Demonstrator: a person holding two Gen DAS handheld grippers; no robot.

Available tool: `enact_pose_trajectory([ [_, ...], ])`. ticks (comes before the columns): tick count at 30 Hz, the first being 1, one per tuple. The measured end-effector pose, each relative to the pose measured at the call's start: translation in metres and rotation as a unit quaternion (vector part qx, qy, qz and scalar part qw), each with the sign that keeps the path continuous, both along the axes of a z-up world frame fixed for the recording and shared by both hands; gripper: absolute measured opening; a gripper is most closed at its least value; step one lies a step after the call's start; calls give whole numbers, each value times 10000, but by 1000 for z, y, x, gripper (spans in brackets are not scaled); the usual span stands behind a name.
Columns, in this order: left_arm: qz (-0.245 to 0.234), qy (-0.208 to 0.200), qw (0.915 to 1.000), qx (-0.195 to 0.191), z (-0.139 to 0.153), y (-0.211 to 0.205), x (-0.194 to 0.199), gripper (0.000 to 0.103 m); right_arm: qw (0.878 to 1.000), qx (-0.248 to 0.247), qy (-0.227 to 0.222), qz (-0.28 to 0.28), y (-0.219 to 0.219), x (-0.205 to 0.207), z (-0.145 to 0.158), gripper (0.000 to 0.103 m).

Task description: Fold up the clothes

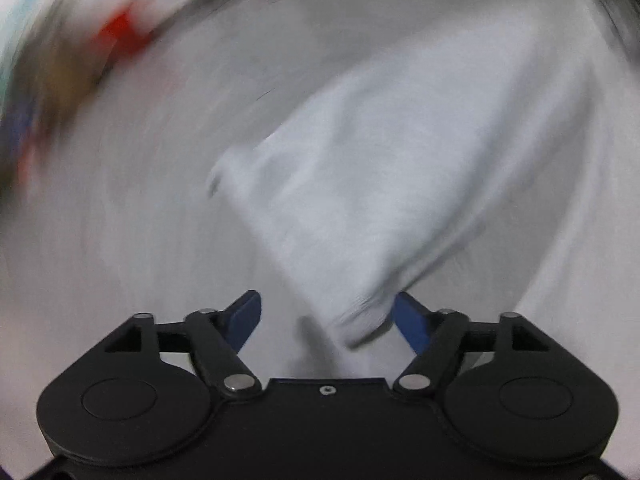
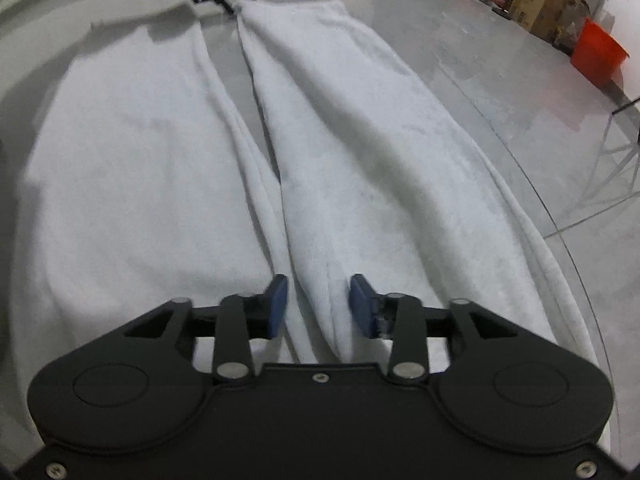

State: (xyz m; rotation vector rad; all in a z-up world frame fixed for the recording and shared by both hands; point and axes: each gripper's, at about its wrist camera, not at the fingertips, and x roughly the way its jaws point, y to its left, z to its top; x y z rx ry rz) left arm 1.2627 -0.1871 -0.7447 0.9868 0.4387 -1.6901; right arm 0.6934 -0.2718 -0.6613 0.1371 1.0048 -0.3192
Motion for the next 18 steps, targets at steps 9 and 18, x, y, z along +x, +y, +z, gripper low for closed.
enact_pose_trajectory([
  [9,-460,258,9986,30,17,-121,-25,73,9922,-449,-447,-1073,-70,-14,20,64],
  [18,-919,-733,9930,126,-29,-141,-72,74,9859,-1124,-174,-1228,-103,0,-19,63],
])
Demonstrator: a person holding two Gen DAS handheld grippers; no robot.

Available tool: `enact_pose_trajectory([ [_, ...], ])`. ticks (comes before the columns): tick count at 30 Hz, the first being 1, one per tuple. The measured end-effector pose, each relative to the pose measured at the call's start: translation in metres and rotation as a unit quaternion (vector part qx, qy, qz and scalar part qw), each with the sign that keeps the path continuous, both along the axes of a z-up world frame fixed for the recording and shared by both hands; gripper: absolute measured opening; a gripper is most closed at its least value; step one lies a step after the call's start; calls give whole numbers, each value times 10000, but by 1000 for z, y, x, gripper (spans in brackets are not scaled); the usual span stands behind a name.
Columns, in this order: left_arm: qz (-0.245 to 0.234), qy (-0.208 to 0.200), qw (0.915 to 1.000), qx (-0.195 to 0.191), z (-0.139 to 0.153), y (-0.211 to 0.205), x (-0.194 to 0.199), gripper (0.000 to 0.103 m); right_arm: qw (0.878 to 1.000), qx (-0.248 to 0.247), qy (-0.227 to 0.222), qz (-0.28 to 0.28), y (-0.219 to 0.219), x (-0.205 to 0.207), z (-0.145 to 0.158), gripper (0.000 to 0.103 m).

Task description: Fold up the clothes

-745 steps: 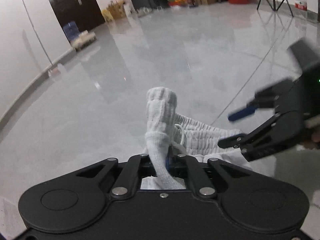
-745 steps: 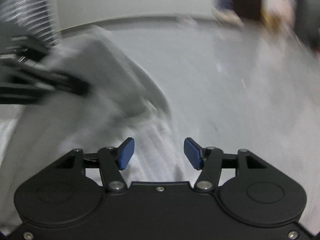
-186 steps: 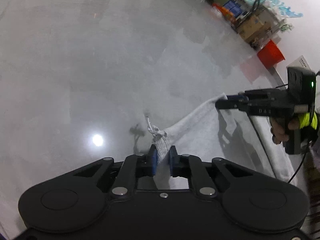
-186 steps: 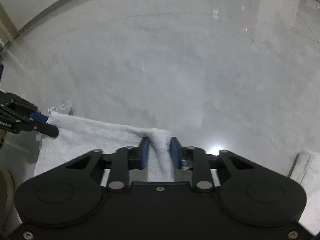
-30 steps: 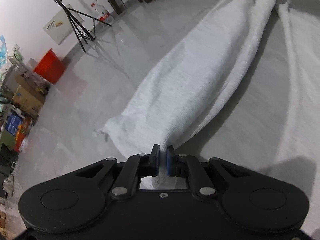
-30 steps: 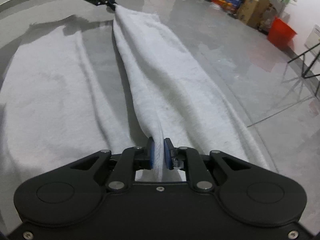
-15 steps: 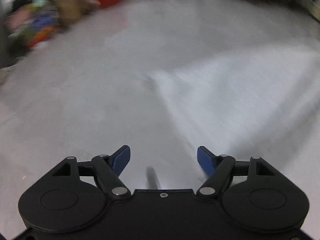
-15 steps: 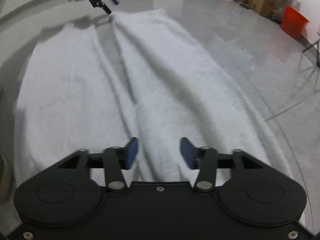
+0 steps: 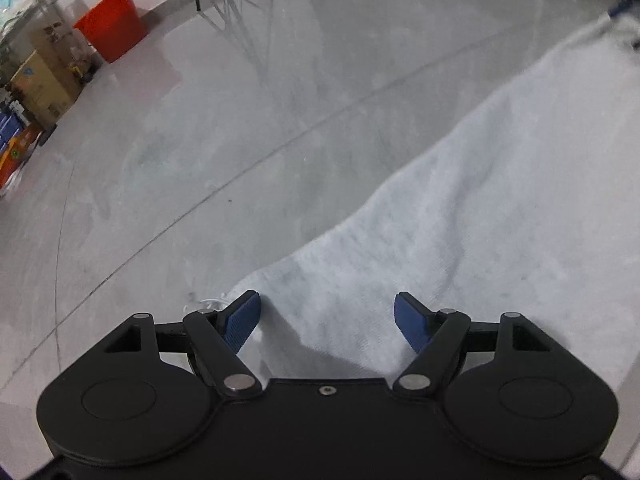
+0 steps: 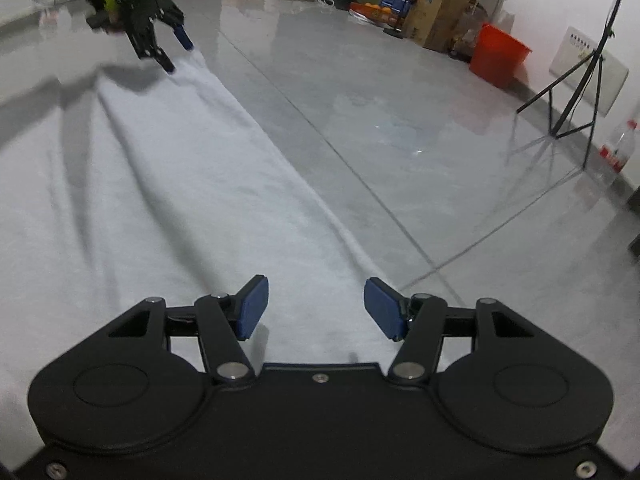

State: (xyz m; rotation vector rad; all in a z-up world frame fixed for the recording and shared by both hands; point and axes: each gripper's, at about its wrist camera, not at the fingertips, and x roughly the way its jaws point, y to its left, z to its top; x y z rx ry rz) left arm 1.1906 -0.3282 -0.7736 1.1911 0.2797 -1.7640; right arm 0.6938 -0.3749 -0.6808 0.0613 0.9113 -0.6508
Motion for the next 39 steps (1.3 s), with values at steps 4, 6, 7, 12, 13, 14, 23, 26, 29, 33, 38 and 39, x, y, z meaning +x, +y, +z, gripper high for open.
enact_pose_trajectory([
  [4,69,-138,9998,-133,-3,1,-4,4,9995,272,62,-135,-24,0,-24,63],
  [6,126,-185,9994,-249,-4,3,-3,4,9989,418,33,-216,-31,0,-33,49],
  [7,211,-170,9990,-357,-4,4,-2,4,9985,475,32,-251,-33,0,-37,40],
  [12,653,-793,9899,-978,-17,6,-12,4,9975,415,-72,-574,-44,-3,-51,36],
  [13,706,-858,9890,-978,-19,5,-15,4,9974,262,-43,-672,-46,-2,-53,36],
  [14,740,-895,9884,-975,-20,6,-18,5,9973,146,-27,-718,-48,-1,-55,36],
  [23,646,-692,9715,-2171,36,45,-56,29,9940,-171,-191,-1065,-16,-43,-5,56],
  [26,-729,-80,9767,-2019,47,51,-133,56,9891,-173,181,-1453,-1,-89,5,59],
  [29,-1930,277,9653,-1737,38,52,-223,58,9757,-108,775,-2049,12,-146,-1,59],
  [33,-3071,633,9399,-1351,20,55,-344,58,9515,-167,1096,-2869,31,-196,-13,59],
  [38,-3762,455,9195,-1044,-11,41,-463,60,9224,-141,1152,-3683,37,-236,-30,58],
  [39,-3777,390,9200,-974,-17,36,-484,62,9172,-100,1081,-3833,35,-242,-32,58],
])
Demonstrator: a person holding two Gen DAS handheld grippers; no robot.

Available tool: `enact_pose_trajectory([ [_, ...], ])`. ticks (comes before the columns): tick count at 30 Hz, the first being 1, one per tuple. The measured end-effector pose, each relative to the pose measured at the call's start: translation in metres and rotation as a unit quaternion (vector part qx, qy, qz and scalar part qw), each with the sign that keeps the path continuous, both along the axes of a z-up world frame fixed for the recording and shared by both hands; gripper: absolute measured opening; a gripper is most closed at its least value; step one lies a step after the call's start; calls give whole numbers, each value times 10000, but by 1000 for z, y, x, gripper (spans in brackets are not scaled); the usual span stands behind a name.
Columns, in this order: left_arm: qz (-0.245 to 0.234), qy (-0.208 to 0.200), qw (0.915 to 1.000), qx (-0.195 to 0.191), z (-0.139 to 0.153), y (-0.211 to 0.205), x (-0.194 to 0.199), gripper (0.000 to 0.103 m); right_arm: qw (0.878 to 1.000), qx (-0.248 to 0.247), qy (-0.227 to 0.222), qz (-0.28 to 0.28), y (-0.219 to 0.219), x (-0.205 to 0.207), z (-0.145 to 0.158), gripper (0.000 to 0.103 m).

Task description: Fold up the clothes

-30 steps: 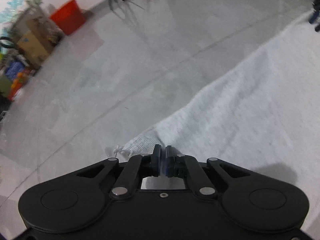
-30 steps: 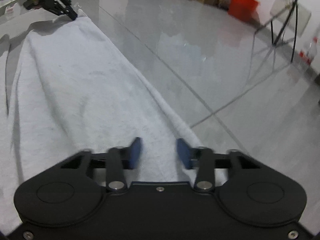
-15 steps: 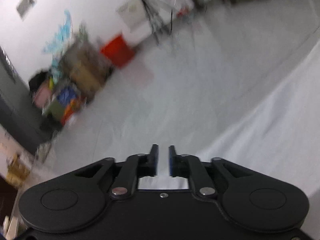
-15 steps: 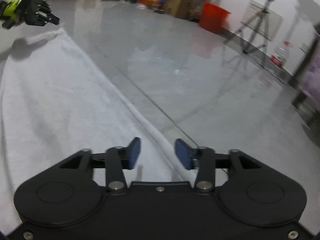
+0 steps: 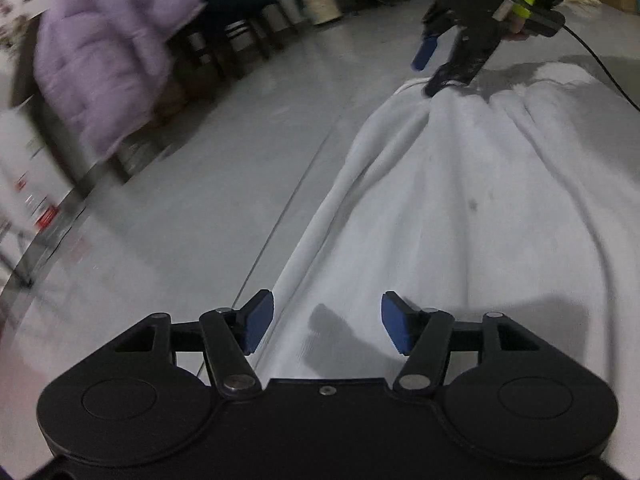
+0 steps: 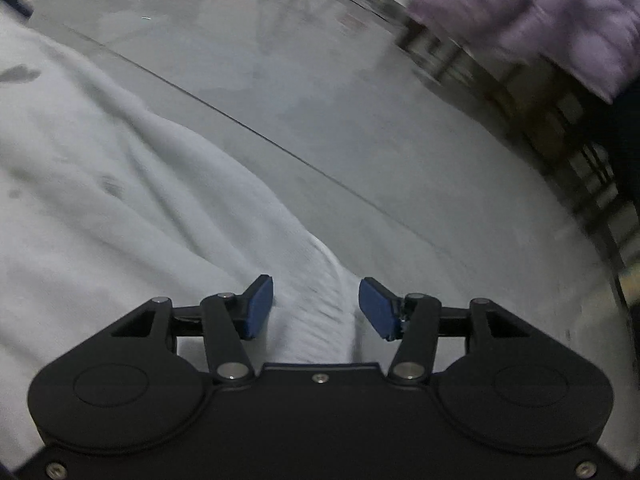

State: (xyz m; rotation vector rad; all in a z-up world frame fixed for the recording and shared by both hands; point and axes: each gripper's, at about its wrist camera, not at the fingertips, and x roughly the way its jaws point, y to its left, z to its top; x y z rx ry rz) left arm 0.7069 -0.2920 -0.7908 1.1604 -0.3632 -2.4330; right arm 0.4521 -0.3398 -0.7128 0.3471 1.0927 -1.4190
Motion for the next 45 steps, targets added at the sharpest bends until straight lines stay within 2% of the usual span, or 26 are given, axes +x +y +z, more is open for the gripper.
enact_pose_trajectory([
  [2,49,-14,10000,10,-10,-10,-34,72,9982,-1,-434,-424,-8,-11,-5,58],
  [3,166,44,9998,136,-12,-16,-43,73,9965,-10,-642,-528,-11,-12,-7,58],
  [4,296,75,9990,327,-14,-22,-51,68,9958,0,-732,-556,-12,-13,-8,57],
  [5,316,114,9980,541,-14,-25,-55,52,9949,6,-822,-581,-11,-15,-10,56],
  [6,197,121,9978,625,-16,-27,-58,41,9940,12,-913,-606,-10,-18,-11,55],
  [7,62,56,9987,497,-22,-24,-61,28,9925,6,-1040,-647,-8,-22,-12,53],
  [9,171,-5,9997,174,-27,-23,-67,25,9891,-88,-1247,-773,-6,-32,-11,52],
  [10,361,58,9991,235,-27,-28,-68,25,9887,-128,-1255,-807,-7,-35,-11,52],
  [12,542,109,9980,319,-28,-32,-72,26,9880,-188,-1236,-910,-14,-36,-12,53],
  [13,549,89,9982,236,-27,-26,-72,27,9878,-203,-1207,-958,-18,-35,-13,54],
  [15,469,8,9989,-34,-23,-10,-69,36,9903,-165,-1037,-906,-22,-33,-12,56],
  [16,429,-32,9989,-168,-21,-2,-68,46,9912,-168,-1002,-843,-21,-33,-8,57],
  [18,382,20,9988,-318,-6,14,-43,51,9922,-215,-994,-717,-14,-37,5,61],
  [20,260,178,9992,-228,6,40,-18,56,9906,-338,-1169,-624,3,-45,29,63],
  [23,-19,206,9997,143,22,94,17,56,9877,-19,-1505,-413,37,-52,47,69],
  [25,-301,272,9983,418,27,139,34,56,9854,253,-1635,-405,68,-57,51,69],
  [28,-719,303,9943,731,25,203,53,58,9830,585,-1504,-872,126,-61,37,69],
  [32,-1458,158,9836,1054,5,260,38,62,9759,706,-1521,-1397,175,-65,21,68],
  [36,-1523,29,9780,1423,-14,280,-3,62,9686,501,-1802,-1636,194,-66,16,49],
  [39,-1445,-326,9763,1577,-32,283,-17,62,9745,402,-1574,-1547,198,-58,16,46],
  [41,-1533,-349,9763,1484,-38,285,-14,63,9739,270,-1514,-1669,202,-60,15,48],
  [42,-1528,-334,9768,1462,-40,285,-12,63,9731,194,-1455,-1773,204,-60,15,63],
  [43,-1459,-312,9774,1501,-38,283,-13,62,9719,131,-1369,-1913,203,-59,15,69],
  [45,-1289,-254,9782,1607,-32,280,-14,62,9716,119,-1230,-2020,203,-54,20,69],
])
